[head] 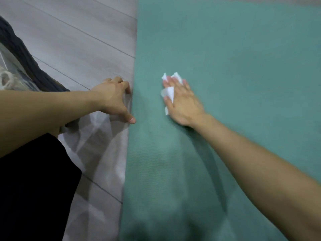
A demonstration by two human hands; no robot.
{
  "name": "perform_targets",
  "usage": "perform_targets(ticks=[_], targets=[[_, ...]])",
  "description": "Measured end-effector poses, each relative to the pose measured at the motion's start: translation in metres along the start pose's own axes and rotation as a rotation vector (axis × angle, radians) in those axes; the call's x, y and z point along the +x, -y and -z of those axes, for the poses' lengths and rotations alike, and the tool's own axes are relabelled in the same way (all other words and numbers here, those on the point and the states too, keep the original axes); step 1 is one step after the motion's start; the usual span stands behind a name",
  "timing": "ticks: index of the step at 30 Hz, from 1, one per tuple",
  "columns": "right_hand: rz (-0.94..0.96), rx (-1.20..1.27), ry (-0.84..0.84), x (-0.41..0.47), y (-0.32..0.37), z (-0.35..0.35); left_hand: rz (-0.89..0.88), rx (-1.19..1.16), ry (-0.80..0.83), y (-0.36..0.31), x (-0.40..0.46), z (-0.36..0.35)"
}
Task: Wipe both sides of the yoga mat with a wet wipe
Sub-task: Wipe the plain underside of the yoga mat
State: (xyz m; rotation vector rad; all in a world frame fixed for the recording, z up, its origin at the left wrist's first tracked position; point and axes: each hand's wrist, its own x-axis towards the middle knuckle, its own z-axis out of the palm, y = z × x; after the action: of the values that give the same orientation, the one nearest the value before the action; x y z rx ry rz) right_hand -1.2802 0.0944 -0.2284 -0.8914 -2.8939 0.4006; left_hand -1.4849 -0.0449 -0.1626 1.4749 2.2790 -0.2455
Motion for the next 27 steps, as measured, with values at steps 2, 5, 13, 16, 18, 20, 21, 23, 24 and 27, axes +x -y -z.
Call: perform_targets(ticks=[2,5,13,16,18,20,21,23,24,27], targets=[[0.355,0.027,0.093,-0.051,0.040,-0.013,-0.001,-0.001,-0.022,0.000,-0.001,-0.001],[0.547,-0.064,0.145,-0.068,0.024,-0.003,-0.004,-0.025,-0.016,0.002,-0.004,-0.006],[-0.256,-0.041,-0.042,-0.002,-0.040,0.009,-0.001,0.013,0.004,-0.007,-0.001,0.000],[0.416,-0.020,0.137,-0.062,0.029,-0.007,0.000,0.017,0.004,-0.007,-0.003,0.001],[0.578,-0.093,0.176,-0.066,0.017,0.000,-0.005,0.022,0.016,-0.003,-0.006,-0.003],[0.319,-0.130,0.116,-0.039,-0.033,0.011,-0.025,0.004,0.005,-0.003,-0.008,-0.006],[0.092,-0.146,0.056,-0.025,-0.062,0.019,-0.049,0.009,-0.019,-0.007,-0.011,-0.004],[-0.331,-0.118,-0.022,-0.013,-0.104,0.031,-0.147,0.057,-0.095,-0.024,-0.017,0.005],[-0.421,-0.084,-0.052,-0.013,-0.107,0.030,-0.205,0.078,-0.130,-0.036,-0.018,0.010],[-0.087,-0.042,-0.013,-0.034,-0.060,0.016,-0.293,0.134,-0.100,-0.066,-0.021,0.016]])
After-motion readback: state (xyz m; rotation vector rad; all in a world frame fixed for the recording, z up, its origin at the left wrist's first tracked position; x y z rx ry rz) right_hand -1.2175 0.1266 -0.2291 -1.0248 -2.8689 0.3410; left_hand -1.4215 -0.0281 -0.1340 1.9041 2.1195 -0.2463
